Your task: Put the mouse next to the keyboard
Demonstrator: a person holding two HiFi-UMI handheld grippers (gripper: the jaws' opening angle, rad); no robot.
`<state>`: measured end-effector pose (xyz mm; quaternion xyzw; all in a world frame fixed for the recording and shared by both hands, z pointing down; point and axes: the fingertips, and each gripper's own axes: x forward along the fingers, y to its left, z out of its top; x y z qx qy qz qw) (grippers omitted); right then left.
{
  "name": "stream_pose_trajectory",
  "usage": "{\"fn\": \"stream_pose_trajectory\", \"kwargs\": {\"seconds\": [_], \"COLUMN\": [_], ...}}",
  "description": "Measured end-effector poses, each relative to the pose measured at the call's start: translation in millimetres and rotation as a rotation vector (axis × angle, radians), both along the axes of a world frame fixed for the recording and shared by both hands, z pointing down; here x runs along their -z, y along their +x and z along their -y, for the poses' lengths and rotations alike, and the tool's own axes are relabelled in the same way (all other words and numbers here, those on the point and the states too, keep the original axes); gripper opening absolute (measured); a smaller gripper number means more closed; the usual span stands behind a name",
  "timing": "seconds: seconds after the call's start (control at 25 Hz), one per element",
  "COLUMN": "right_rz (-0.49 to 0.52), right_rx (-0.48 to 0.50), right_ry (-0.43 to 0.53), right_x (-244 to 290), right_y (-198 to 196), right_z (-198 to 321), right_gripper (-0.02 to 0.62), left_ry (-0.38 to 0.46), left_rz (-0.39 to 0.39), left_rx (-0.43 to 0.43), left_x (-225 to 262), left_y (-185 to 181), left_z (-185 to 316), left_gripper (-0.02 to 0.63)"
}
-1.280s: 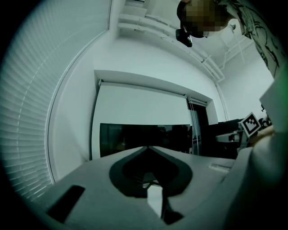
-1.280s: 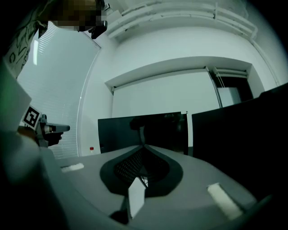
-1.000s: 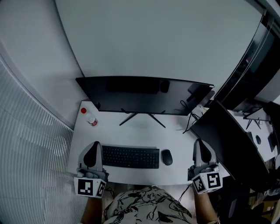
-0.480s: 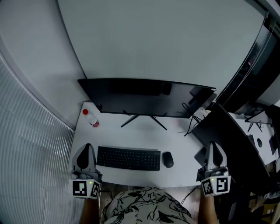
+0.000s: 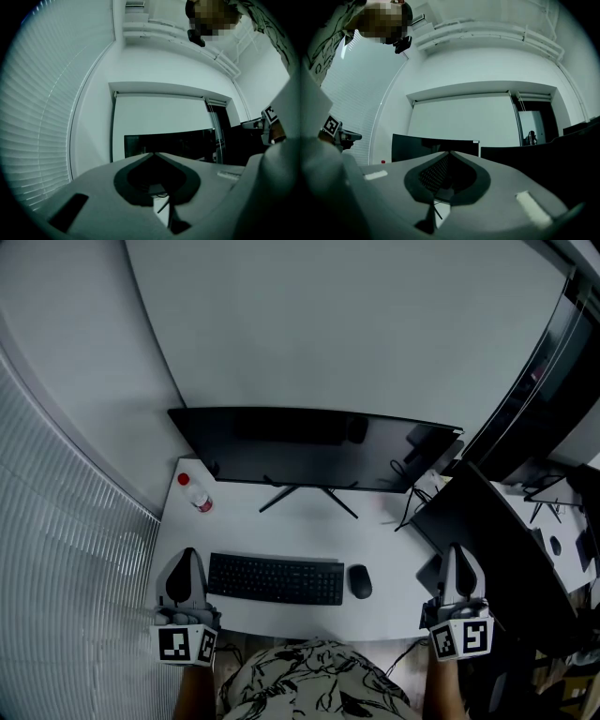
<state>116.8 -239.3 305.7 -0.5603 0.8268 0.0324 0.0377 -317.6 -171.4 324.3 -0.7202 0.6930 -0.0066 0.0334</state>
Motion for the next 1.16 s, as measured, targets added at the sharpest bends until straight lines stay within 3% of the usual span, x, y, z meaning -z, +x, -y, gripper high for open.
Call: {"fn": "stream_pose_trajectory", "kwargs": {"seconds": [1.16], "right_rz": [-0.006], "right_rx": [0.027], "right_ry": [-0.015], "right_x": [3], "right_y": [-10], "right_z": [-22], "right_gripper": [0.005], "left_ry": [0.020], "left_rz": [-0.014], "left_rx": [-0.038], "left_x": [9], "left_y": [13], "left_z": [-15], "left_gripper": [-0.002]}}
